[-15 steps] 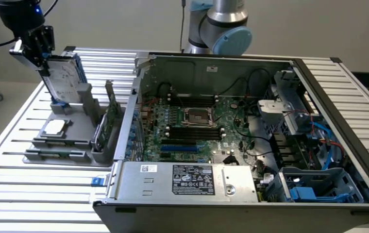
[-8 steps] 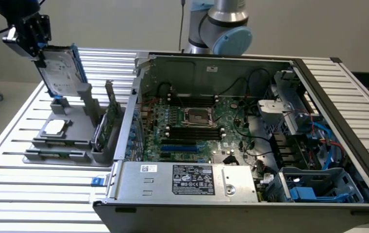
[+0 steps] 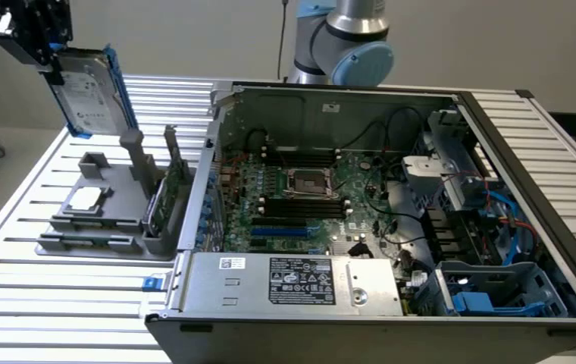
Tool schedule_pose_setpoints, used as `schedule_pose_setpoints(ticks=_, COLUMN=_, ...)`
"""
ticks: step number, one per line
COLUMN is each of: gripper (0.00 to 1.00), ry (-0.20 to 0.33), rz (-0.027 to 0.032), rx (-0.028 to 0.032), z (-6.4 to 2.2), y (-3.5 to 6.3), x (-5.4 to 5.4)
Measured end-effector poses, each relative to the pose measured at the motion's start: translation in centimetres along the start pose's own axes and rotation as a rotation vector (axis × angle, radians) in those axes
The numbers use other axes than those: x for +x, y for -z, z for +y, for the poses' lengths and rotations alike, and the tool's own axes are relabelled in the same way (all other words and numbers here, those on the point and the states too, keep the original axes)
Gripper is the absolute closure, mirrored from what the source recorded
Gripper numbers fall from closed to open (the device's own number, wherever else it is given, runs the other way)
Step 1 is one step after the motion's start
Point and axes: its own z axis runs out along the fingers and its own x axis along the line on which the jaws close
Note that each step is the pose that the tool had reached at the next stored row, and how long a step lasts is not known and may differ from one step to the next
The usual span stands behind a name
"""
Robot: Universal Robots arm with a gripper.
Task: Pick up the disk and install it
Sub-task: 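Pick up the disk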
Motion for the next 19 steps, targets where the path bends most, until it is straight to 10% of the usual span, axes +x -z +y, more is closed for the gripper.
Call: schedule_pose_setpoints(ticks=19, gripper=0.67, ry=0.02, rz=0.0012, rx=-0.0342, z=-5.78, y=8.59, x=-0.1)
